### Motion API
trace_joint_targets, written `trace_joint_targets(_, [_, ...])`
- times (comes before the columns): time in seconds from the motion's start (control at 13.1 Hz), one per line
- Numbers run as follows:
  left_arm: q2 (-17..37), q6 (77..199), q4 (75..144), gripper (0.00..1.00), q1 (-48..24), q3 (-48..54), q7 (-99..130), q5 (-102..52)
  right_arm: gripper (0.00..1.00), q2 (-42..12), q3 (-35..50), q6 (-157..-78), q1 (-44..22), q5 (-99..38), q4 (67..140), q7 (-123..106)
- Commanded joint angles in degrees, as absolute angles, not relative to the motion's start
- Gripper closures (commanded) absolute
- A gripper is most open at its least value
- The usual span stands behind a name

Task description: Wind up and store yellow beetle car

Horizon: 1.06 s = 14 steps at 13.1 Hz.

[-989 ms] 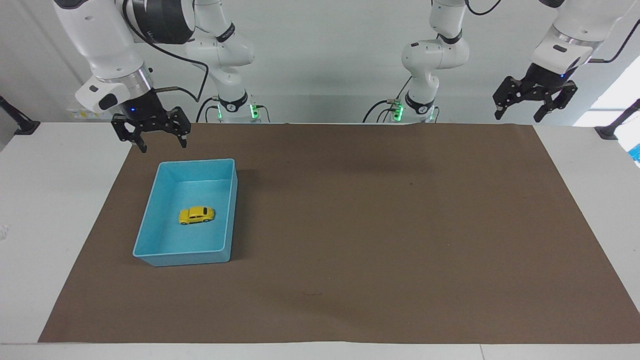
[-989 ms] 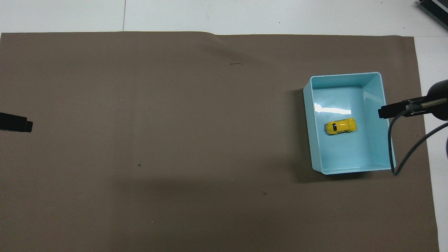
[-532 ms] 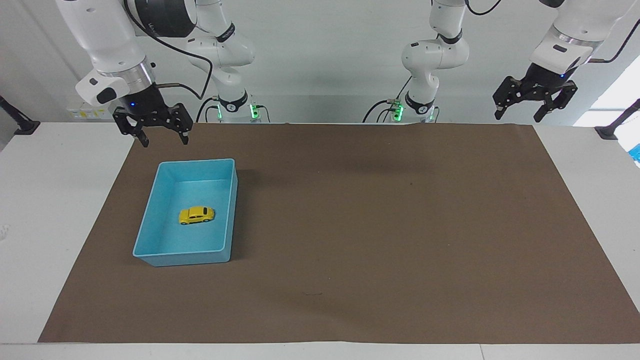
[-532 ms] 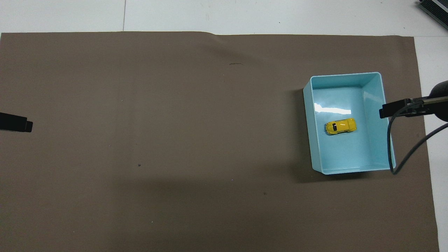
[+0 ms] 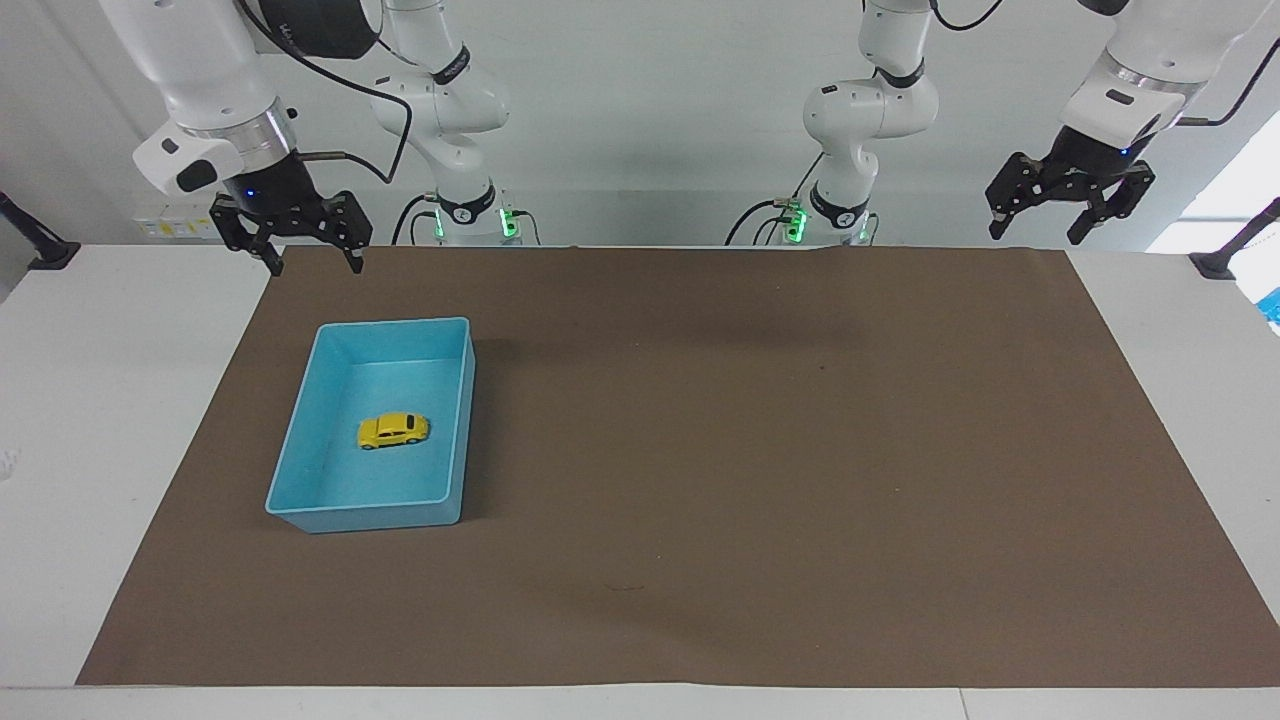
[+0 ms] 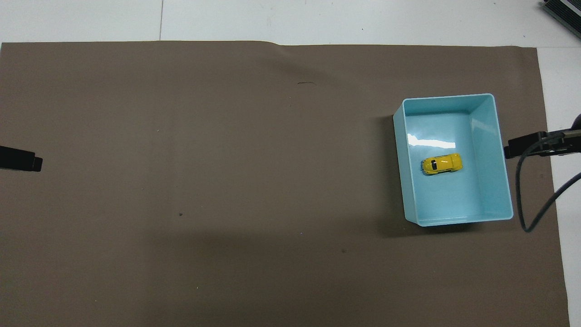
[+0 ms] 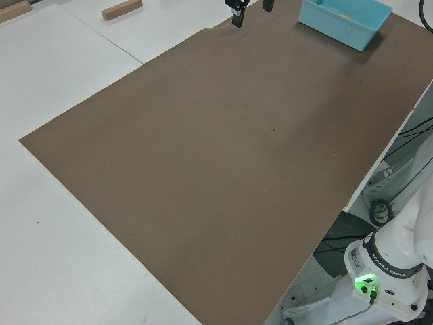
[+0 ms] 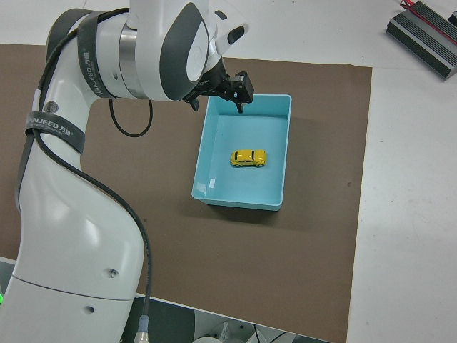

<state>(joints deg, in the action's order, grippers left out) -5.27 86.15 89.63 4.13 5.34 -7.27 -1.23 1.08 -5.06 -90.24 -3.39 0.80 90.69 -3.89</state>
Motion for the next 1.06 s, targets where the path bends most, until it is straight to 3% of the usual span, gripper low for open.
trace_joint_targets(0.0, [-5.89,85.43,89.74,0.0,4.66,5.54,-7.29,-1.76,0.0,0.7,-5.01,-89.03,-3.08,0.79,88.95,-2.81])
trace_joint_targets(0.99, [-5.89,85.43,89.74,0.0,4.66,5.54,-7.21,-1.76,0.0,1.41,-4.75,-89.83,-3.52,0.62,88.95,-3.07])
